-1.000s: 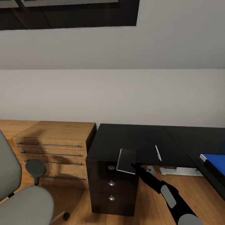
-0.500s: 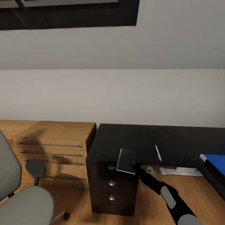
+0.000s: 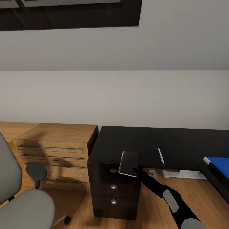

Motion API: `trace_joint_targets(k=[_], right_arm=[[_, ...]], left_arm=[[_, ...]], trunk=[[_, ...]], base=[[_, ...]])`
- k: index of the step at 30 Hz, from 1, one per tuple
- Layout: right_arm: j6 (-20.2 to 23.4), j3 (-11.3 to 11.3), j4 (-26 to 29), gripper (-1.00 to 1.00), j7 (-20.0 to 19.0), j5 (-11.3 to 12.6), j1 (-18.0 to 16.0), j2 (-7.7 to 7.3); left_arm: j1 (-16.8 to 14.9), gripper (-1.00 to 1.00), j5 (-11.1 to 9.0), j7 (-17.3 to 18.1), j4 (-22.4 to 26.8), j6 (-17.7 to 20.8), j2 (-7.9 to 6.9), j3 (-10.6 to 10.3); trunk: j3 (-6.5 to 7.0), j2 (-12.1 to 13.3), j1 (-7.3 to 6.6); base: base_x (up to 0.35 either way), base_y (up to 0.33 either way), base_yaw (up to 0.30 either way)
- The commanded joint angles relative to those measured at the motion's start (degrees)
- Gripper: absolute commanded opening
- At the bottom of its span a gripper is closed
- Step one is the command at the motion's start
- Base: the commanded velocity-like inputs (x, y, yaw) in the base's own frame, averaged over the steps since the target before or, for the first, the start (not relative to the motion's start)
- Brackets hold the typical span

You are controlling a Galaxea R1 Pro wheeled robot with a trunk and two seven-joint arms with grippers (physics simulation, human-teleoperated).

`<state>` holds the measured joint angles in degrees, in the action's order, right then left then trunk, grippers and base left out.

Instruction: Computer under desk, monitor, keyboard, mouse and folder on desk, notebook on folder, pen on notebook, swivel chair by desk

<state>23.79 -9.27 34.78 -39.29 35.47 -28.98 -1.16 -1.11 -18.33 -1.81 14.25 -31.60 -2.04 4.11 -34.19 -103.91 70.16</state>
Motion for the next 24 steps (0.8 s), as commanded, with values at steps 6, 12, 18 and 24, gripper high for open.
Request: trace_joint_targets(k=[6,12,18,24], right_arm=[[0.5,0.0,0.0,1.00,-0.2,0.4,0.0,0.01],[0.5,0.1,0.2,1.00,-0.3,0.4,0.0,0.01],[0.5,0.3,0.3,1.00,-0.3,0.4,0.0,0.01],[0.5,0.3,0.4,1.00,-0.4,0.4,0.0,0.01]], left_arm=[[0.0,1.00,0.3,-0.1,0.0,-0.1,0.04,0.2],[0.0,1.00,0.3,-0.2,0.0,-0.1,0.07,0.2],[0.0,1.00,0.3,-0.2,0.0,-0.1,0.10,0.2],[0.0,1.00,0.3,-0.2,0.0,-0.1,0.10,0.2]], trunk=[[-0.06,0.0,-0.01],[-0.06,0.0,-0.01],[-0.06,0.0,-0.01],[-0.06,0.0,-0.01]], base=[[0.000,0.000,0.000],[0.000,0.000,0.000],[0.000,0.000,0.000],[0.000,0.000,0.000]])
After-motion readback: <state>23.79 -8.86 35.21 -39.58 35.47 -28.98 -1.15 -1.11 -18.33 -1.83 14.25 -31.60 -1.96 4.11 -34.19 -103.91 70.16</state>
